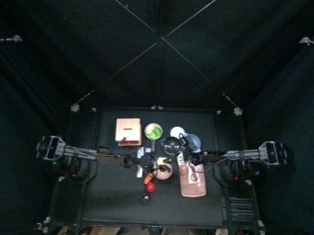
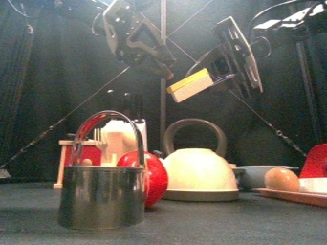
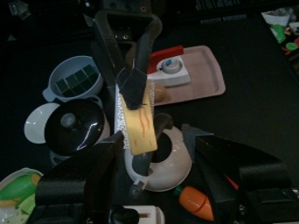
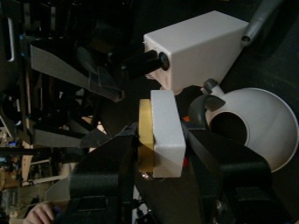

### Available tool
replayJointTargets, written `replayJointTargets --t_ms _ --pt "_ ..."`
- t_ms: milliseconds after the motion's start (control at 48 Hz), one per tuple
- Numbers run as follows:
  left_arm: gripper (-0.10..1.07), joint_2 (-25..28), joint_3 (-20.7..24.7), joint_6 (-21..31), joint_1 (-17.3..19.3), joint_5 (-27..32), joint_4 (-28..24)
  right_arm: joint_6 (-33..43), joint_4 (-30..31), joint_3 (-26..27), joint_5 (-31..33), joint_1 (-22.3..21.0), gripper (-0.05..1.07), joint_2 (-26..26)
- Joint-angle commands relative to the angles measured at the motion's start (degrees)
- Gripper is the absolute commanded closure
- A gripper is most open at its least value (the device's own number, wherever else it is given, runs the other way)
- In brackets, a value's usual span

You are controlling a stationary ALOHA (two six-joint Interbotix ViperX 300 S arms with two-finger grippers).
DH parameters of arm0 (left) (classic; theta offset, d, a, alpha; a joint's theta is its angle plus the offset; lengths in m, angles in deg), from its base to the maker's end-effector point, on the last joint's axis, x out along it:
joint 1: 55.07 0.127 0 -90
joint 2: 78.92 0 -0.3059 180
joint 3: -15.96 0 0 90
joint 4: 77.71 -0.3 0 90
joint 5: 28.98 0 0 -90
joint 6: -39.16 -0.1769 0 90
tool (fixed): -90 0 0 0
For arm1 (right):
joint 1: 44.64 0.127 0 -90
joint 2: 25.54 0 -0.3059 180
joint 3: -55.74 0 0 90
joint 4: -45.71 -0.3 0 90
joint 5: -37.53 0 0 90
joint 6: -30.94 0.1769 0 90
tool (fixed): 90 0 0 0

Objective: Place egg sushi on plate

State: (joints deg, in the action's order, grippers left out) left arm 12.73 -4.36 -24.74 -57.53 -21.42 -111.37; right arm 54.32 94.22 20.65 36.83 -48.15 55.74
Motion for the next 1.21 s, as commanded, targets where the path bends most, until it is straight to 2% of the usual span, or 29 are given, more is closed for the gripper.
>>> replayJointTargets --t_ms 0,229,438,646,938,1188 --pt "0.07 -1.67 0.26 0.00 0.26 -1.14 0.00 -0.09 -0.18 0.88 -0.26 0.26 0.46 -1.67" --pt "0.07 -4.22 -1.76 0.00 -0.09 -2.64 -0.09 -0.18 -0.79 0.44 -0.26 1.14 0.46 -3.08" --pt "0.07 -10.63 -7.12 0.00 -0.18 -8.00 0.09 0.00 -1.32 -1.67 -0.26 3.87 0.46 -5.45" --pt "0.07 -17.49 -14.41 -0.09 0.09 -16.26 2.64 -0.35 -6.15 -4.57 0.18 7.56 0.46 -7.73" --pt "0.08 -24.17 -21.36 -0.18 -0.26 -20.83 4.22 -0.26 -8.44 -5.98 1.23 13.01 0.46 -7.91" --pt "0.08 -27.60 -26.37 -0.44 -0.88 -24.35 4.22 -0.35 -15.47 -9.14 2.99 17.49 0.46 -8.00"
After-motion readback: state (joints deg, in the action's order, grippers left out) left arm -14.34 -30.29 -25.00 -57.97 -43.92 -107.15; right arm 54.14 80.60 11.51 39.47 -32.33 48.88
